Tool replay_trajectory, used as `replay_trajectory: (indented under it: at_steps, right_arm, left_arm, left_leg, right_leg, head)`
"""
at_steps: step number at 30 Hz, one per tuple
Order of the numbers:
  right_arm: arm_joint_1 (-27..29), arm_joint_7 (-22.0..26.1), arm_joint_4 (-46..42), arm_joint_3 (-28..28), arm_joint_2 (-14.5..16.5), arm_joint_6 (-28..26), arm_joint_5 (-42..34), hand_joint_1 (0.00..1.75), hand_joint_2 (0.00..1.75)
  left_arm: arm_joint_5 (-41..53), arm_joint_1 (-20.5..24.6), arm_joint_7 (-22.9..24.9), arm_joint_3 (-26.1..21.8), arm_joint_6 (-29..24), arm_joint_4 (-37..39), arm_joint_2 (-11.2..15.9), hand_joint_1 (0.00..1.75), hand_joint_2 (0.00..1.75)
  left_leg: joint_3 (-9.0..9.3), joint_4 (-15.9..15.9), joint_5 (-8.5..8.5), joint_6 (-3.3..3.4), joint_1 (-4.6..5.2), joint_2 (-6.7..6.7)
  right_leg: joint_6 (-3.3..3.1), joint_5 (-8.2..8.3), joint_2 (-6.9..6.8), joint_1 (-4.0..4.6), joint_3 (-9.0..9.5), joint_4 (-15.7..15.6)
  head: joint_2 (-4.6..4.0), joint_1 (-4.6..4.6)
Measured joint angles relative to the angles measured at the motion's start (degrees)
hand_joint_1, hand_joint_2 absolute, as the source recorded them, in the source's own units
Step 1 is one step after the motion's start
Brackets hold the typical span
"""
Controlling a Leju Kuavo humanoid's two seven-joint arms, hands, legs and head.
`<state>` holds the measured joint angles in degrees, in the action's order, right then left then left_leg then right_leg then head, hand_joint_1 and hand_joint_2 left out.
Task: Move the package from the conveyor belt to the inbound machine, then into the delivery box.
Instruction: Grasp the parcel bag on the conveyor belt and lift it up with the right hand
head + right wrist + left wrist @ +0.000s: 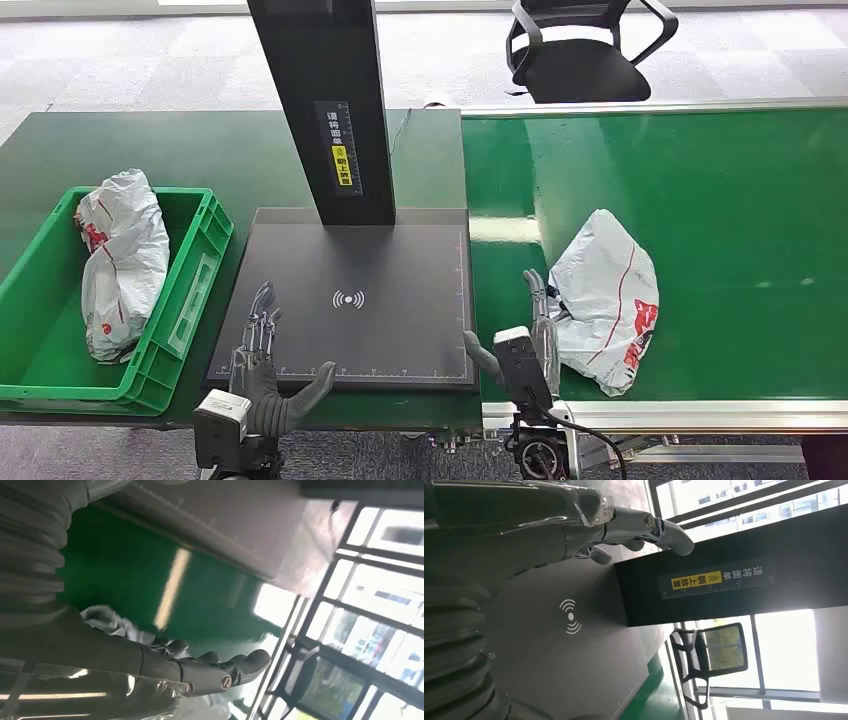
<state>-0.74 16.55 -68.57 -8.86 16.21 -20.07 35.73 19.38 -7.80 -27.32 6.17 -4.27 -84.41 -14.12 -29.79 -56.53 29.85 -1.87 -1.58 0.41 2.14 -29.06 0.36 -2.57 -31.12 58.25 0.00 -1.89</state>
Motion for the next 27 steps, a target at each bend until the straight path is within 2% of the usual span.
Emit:
replay_trajectory:
  at_steps: [2,5,7,10,16,19,23,27]
  right_arm:
    - [-0.05,-3.61,0.14,0.07,-0.31,-2.77,5.02,0.0,1.75]
    - [-0.29,-13.48,0.93,0.74,-1.21,-8.14,18.91,0.0,1.75]
    - [-0.45,-17.44,1.8,1.71,-1.67,-7.08,23.87,0.0,1.75]
    - [-0.65,-21.36,3.36,4.11,-3.01,-0.87,27.26,0.0,1.75]
    - [-1.95,-22.52,4.37,10.92,-9.16,9.95,28.98,0.0,1.75]
    - [-4.18,-20.53,6.2,14.61,-12.61,14.95,27.03,0.0,1.75]
    - [-8.01,-17.01,12.48,18.97,-17.16,18.61,24.37,0.0,1.75]
    - [-10.03,-16.34,18.22,20.88,-20.69,19.83,24.5,0.0,1.75]
  left_arm:
    - [-0.16,-0.21,0.27,-0.01,-0.22,-0.36,0.0,0.0,1.75]
    - [-0.56,-0.73,0.85,-0.03,-0.46,-1.28,-0.02,0.0,1.75]
    - [-0.58,-0.91,1.02,-0.02,-0.31,-1.51,-0.02,0.0,1.75]
    - [-0.68,-0.92,1.14,-0.01,0.29,-1.46,-0.02,0.0,1.75]
    - [-1.55,-0.37,0.78,-0.1,2.03,-0.48,0.02,0.0,1.75]
    - [-1.94,0.36,0.4,-0.12,2.62,0.63,0.13,0.0,1.75]
    - [-2.07,1.57,0.19,-0.12,3.0,2.13,0.24,0.0,1.75]
    - [-2.43,2.35,0.2,-0.19,3.28,2.93,0.38,0.0,1.75]
  left_leg:
    - [0.0,0.0,0.0,0.0,0.0,0.0]
    - [0.0,0.0,0.0,0.0,0.0,0.0]
    - [0.0,0.0,0.0,0.0,0.0,-0.01]
    - [0.0,0.0,0.0,0.0,0.0,-0.03]
    - [0.0,-0.04,0.0,0.01,0.05,-0.02]
    - [0.01,-0.05,0.0,0.01,0.07,-0.02]
    - [0.03,-0.05,-0.01,0.03,0.07,-0.06]
    - [0.03,-0.05,-0.02,0.04,0.07,-0.05]
  right_leg:
    - [0.0,0.0,0.0,0.0,0.0,0.0]
    - [0.0,0.0,0.0,0.0,0.0,-0.01]
    - [0.0,0.0,-0.01,-0.01,0.0,-0.01]
    - [0.0,0.0,-0.01,0.0,0.0,-0.01]
    - [0.02,0.02,-0.01,-0.06,0.01,-0.02]
    - [0.05,0.04,-0.01,-0.08,0.0,-0.02]
    - [0.06,0.06,-0.02,-0.08,0.03,-0.02]
    - [0.07,0.06,-0.02,-0.08,0.05,-0.02]
  head:
    - [0.0,0.0]
    - [0.0,-0.01]
    - [0.0,0.0]
    - [0.0,0.01]
    - [0.0,-0.01]
    - [0.0,0.0]
    - [0.0,0.02]
    - [0.0,0.02]
